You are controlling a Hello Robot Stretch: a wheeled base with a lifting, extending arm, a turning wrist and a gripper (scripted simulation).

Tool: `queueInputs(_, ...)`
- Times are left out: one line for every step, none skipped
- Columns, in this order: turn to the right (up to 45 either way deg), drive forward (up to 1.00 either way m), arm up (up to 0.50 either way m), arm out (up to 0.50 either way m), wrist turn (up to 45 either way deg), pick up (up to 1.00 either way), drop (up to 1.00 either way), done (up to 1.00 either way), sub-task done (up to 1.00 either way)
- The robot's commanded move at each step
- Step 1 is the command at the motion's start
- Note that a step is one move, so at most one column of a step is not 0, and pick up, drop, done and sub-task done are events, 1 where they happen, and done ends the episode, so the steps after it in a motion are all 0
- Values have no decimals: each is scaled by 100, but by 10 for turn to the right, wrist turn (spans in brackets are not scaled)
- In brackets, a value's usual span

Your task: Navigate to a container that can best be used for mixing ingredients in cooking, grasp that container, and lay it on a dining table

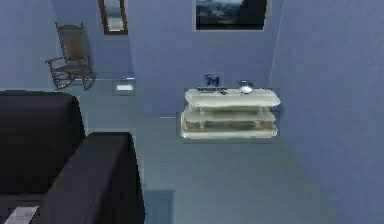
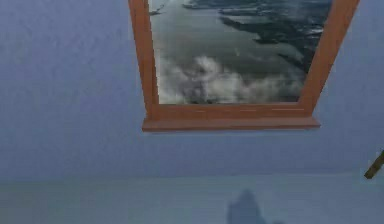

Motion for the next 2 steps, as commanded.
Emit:
queueInputs(0,100,0,0,0,0,0,0,0)
queueInputs(-30,0,0,0,0,0,0,0,0)
